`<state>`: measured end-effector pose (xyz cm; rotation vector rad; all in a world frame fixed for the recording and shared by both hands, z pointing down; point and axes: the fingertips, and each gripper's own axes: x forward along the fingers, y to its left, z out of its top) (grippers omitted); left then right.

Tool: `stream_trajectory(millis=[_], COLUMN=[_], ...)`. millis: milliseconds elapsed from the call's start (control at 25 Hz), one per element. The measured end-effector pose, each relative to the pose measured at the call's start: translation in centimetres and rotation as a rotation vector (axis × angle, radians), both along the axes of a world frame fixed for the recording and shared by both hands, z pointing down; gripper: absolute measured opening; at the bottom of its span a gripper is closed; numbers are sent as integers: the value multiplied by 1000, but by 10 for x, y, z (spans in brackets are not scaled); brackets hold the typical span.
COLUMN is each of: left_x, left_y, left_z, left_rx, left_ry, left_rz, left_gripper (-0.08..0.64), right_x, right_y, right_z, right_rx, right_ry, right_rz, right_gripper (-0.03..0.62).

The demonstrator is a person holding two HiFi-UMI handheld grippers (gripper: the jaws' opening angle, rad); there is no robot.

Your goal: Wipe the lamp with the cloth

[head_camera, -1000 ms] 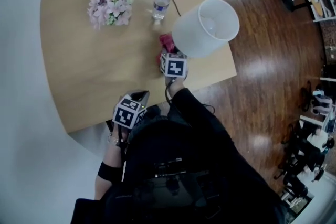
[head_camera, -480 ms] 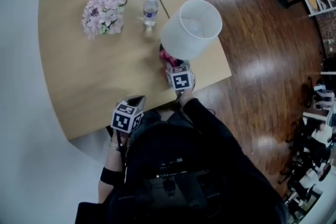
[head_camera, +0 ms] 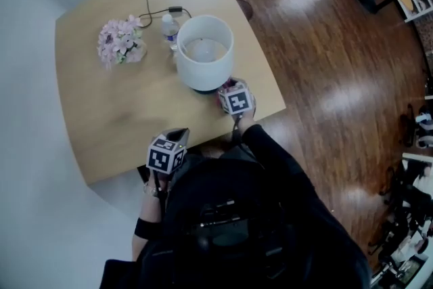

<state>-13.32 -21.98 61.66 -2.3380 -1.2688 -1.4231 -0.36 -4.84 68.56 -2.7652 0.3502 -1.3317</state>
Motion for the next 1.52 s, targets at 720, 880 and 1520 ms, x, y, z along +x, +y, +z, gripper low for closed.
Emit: stream_trajectory(millis=[720,880,1520], left_x=[5,2,-4], left_y=[56,57,29], left_z=[-13,-6,-10], left_rx=[35,40,67], left_ry=[36,35,41], left_rz=[-202,-204,-190], left_gripper=[2,2,2], right_x=[-76,-102,-65], right_y=[76,79,104], right_z=[-82,-69,-9], right_rx=[175,191,39], right_ry=[-30,-74,-207], right_rz=[-129,-114,-45], right_gripper=[115,115,117])
